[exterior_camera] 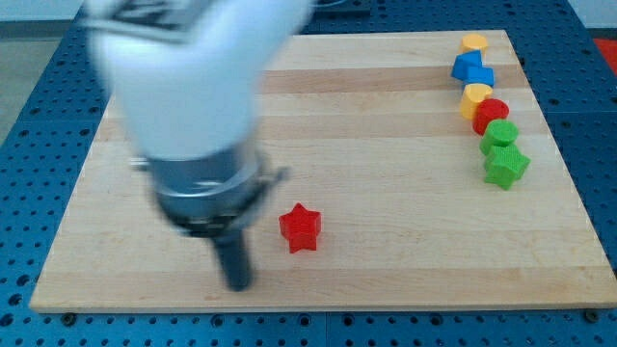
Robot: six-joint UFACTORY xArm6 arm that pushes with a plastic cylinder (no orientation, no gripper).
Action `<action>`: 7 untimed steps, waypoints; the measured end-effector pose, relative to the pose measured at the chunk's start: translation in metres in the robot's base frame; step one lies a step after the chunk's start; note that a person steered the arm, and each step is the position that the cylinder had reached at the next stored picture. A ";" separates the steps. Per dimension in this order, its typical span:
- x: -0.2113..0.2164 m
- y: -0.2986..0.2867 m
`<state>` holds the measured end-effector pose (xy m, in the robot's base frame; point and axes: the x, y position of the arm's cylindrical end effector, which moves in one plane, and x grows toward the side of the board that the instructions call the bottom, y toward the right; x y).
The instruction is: Push the red star to the green star
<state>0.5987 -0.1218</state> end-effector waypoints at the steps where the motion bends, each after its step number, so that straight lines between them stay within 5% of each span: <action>1: -0.013 -0.055; 5: -0.029 -0.045; 7: -0.047 0.076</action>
<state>0.5521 -0.0461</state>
